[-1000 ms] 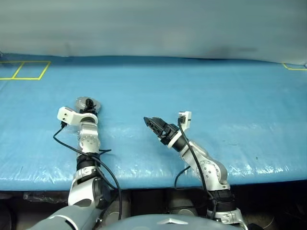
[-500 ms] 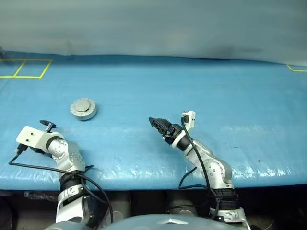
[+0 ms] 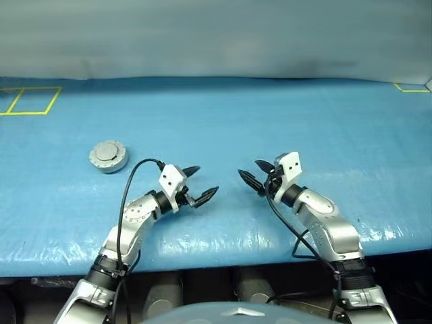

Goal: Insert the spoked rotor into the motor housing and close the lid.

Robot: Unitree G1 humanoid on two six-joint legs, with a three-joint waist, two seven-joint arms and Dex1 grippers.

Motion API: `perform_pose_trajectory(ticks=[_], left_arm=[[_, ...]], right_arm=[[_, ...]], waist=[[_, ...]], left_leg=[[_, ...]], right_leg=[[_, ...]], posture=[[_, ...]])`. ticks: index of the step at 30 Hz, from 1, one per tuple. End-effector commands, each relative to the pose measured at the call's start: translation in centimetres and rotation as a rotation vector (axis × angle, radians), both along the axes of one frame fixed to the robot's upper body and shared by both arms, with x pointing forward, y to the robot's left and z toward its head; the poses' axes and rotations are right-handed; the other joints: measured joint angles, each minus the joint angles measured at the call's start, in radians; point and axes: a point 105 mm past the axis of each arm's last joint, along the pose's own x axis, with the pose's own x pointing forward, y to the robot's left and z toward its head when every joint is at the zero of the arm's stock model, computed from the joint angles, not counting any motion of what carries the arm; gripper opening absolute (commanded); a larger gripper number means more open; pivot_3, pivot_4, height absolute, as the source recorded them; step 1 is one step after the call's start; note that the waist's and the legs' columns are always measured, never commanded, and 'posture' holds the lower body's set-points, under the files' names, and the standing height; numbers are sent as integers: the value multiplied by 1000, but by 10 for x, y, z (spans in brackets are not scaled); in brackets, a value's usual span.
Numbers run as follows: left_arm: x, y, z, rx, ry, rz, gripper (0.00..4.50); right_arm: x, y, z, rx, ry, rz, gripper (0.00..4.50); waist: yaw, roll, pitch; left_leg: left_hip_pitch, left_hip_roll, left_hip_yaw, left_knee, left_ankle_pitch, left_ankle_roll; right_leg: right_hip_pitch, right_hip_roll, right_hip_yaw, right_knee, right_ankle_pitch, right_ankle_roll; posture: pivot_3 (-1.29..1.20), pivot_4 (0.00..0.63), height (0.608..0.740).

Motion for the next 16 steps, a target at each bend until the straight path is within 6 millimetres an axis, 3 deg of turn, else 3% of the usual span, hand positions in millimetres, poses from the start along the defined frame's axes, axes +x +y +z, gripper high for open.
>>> perform_pose_trajectory(ticks=[1,4,16], left_arm=[[-4,0,7,18,-59,-55,4490],[-6,2,4,32,-48,-68,4500],[-7,5,9,-19,-24,-40,4500]], right_arm=[[-8,15,12,-21,-40,116,3710],[-10,18,12,-9,-37,138,4467],[-6,27,7,-1,-49,122,4491]], waist=[[2,0,0],[6,0,0],[23,0,0]], left_leg=[[0,0,-1,0,0,0],[0,0,0,3,0,0],[-2,-3,1,6,0,0]], right_leg=[[1,1,0,0,0,0],[2,0,0,-1,0,1],[3,-5,0,-2,2,4]], posture=[[0,150,740],[0,150,740],[0,150,740]])
